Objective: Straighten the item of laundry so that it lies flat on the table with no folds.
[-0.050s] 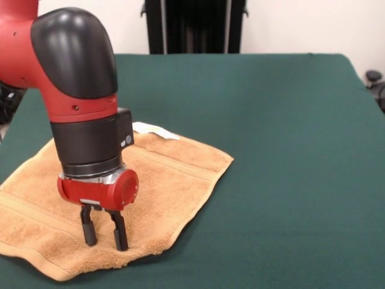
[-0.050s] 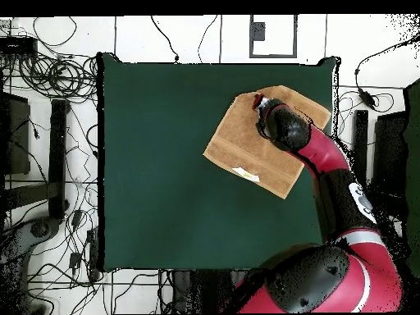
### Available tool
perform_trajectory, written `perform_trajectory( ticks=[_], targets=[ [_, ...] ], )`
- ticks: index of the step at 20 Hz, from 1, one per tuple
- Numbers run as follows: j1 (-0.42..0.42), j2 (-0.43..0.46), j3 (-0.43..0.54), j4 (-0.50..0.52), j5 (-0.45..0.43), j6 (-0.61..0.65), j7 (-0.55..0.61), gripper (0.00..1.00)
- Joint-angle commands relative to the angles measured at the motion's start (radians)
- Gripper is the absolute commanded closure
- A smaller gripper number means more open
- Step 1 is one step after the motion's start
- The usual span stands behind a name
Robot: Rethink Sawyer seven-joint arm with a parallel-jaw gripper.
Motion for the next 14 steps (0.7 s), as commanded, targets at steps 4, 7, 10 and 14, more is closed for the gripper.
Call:
perform_trajectory(
  ticks=[4, 7, 10, 14],
  targets=[
    [0.018, 0.221, 0.051, 0.237, 0.012, 0.172, 0.086, 0.00],
    [0.020, 0.218, 0.048, 0.233, 0.011, 0.191, 0.073, 0.00],
    [0.011, 0.221, 0.056, 0.232, 0.024, 0.224, 0.069, 0.00],
    [0.001, 0.222, 0.067, 0.247, 0.036, 0.218, 0.077, 0.00]
  ],
)
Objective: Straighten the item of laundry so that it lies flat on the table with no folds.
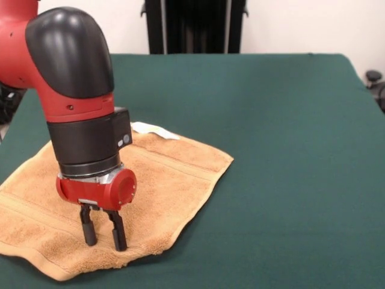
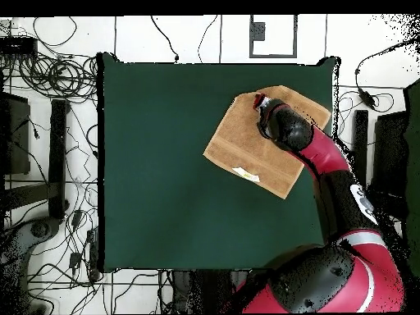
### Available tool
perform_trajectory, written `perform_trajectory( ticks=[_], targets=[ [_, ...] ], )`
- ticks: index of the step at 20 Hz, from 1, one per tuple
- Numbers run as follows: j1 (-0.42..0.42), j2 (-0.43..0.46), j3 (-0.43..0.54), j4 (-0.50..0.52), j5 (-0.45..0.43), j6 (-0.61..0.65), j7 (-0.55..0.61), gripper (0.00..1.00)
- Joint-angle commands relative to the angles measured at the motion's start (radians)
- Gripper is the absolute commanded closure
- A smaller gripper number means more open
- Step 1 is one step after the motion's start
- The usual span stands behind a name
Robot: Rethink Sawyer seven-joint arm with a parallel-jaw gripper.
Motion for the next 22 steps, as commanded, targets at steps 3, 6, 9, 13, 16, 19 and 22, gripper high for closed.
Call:
perform_trajectory(
  ticks=[3, 6, 9, 13, 16, 19, 22],
  targets=[
    [0.009, 0.222, 0.059, 0.245, 0.023, 0.210, 0.087, 0.00],
    [0.005, 0.224, 0.063, 0.246, 0.030, 0.208, 0.086, 1.00],
    [0.003, 0.225, 0.065, 0.248, 0.029, 0.204, 0.086, 1.00],
    [0.005, 0.223, 0.062, 0.248, 0.031, 0.206, 0.086, 1.00],
    [0.007, 0.221, 0.059, 0.250, 0.031, 0.202, 0.084, 1.00],
    [0.012, 0.217, 0.054, 0.252, 0.024, 0.187, 0.083, 1.00],
    [0.019, 0.211, 0.047, 0.254, 0.023, 0.187, 0.087, 1.00]
  ],
)
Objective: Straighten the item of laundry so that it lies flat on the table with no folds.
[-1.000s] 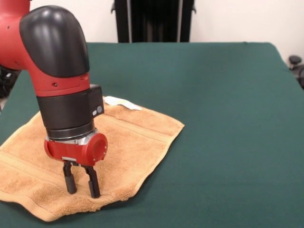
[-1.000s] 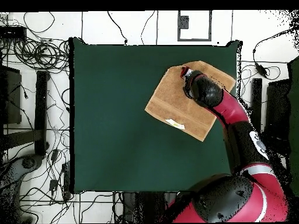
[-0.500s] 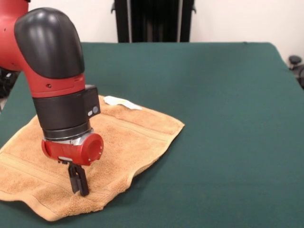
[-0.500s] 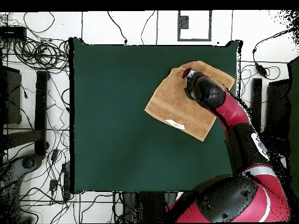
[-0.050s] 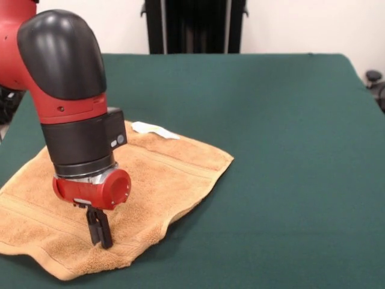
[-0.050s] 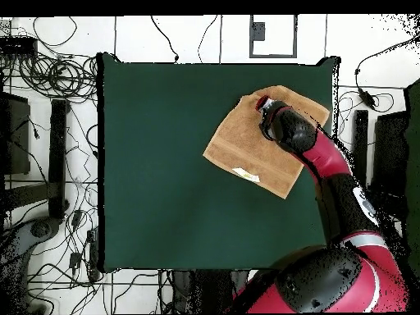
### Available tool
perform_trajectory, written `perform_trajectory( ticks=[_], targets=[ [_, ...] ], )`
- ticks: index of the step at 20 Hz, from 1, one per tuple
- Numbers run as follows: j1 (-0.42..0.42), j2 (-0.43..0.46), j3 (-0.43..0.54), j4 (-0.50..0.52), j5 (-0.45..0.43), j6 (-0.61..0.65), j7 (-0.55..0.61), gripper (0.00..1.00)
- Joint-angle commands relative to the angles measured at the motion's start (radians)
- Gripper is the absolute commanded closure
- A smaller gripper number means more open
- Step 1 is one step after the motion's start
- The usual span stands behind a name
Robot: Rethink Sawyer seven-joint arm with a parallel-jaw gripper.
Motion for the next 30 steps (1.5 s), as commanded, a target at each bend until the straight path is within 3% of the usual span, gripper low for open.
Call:
perform_trajectory(
  ticks=[1, 10, 17, 22, 30],
  targets=[
    [0.043, 0.200, 0.034, 0.244, -0.001, 0.194, 0.093, 1.00],
    [0.180, 0.131, -0.112, 0.256, 0.066, 0.178, 0.267, 1.00],
    [0.195, 0.121, -0.131, 0.267, 0.086, 0.167, 0.229, 1.00],
    [0.236, 0.101, -0.176, 0.267, 0.046, 0.096, 0.203, 1.00],
    [0.321, 0.089, -0.270, 0.210, 0.039, 0.188, 0.178, 1.00]
  ],
)
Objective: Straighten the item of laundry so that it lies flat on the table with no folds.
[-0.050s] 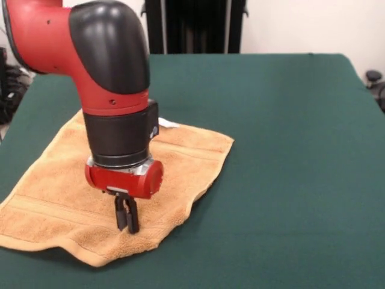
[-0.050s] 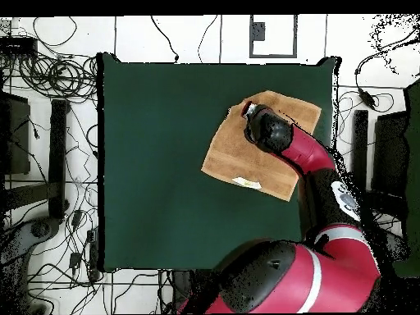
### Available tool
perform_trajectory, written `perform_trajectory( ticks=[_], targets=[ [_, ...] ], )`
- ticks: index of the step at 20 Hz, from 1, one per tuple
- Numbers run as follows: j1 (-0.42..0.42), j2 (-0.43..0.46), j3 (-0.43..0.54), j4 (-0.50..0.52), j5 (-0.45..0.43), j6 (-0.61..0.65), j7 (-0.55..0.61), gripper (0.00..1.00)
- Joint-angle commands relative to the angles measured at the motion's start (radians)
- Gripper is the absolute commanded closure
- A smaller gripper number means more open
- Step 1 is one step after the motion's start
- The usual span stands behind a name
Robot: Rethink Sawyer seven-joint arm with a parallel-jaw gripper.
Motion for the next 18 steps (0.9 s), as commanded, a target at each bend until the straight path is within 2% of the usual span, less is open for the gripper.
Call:
perform_trajectory(
  ticks=[1, 6, 18],
  targets=[
    [0.128, 0.130, -0.058, 0.180, -0.019, 0.208, 0.177, 1.00],
    [0.151, 0.128, -0.088, 0.150, -0.004, 0.294, 0.158, 1.00],
    [0.136, 0.121, -0.080, 0.157, -0.004, 0.301, 0.123, 1.00]
  ],
)
